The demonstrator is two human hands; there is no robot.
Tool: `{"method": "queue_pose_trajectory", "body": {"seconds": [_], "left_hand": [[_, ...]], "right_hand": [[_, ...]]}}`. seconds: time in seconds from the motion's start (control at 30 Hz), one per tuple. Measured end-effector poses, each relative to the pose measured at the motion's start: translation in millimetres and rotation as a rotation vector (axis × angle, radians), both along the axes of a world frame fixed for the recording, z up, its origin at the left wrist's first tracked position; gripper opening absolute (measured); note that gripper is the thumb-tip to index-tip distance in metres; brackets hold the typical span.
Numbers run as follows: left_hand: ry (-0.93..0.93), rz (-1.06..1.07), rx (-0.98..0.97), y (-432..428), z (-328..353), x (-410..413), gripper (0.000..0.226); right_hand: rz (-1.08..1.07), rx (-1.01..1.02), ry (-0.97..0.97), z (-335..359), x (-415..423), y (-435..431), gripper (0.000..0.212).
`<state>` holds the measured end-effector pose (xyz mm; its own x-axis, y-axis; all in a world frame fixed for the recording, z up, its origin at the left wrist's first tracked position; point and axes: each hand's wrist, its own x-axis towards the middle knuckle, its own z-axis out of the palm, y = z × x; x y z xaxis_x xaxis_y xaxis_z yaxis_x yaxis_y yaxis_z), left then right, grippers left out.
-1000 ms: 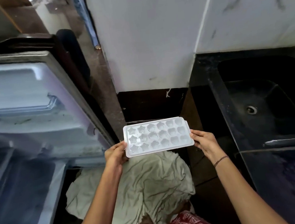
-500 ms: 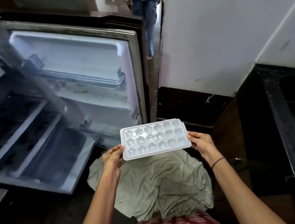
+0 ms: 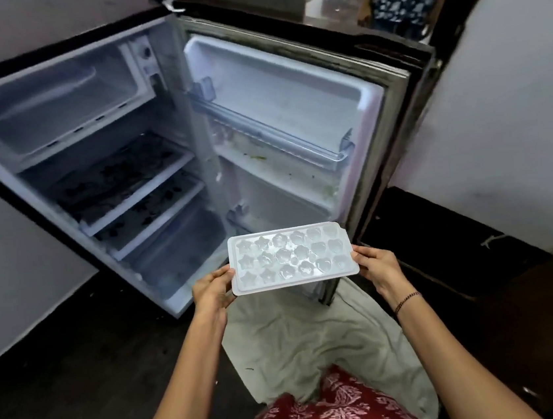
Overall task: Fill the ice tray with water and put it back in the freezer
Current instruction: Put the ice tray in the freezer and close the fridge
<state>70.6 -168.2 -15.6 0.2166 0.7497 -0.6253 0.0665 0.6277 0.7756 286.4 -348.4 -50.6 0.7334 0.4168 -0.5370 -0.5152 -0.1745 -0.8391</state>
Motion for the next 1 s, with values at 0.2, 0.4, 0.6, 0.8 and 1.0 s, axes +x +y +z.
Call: {"method": "queue_pose_trajectory", "body": {"seconds": [0.2,0.4,0.6,0.8,1.0], "left_hand": [[-0.007,0.151,-0.004,35.6,-4.2,-18.9,0.010],[0.031,0.285,0.041,83.2,-8.8,-21.1,0.017],[0.089,0.425,0.060,140.6,-6.2,-12.2,0.009],[0.102,0.537,0.165,197.1,3.4,-6.9,0.017],[0.080,0.614,0.249,253.1,14.9,-13.3,0.019]], "right_hand": [[0.103,-0.028,-0.018,-4.8,3.8,72.2,0.028],[0.189,-0.043,-0.052,-6.7,12.0,151.2,0.024],[0.271,-0.065,-0.140,-3.7,24.7,234.8,0.029],[0.305,-0.008,-0.230,10.6,27.9,315.9,0.020],[0.291,0.115,-0.228,29.4,21.4,389.6,0.022]]}}
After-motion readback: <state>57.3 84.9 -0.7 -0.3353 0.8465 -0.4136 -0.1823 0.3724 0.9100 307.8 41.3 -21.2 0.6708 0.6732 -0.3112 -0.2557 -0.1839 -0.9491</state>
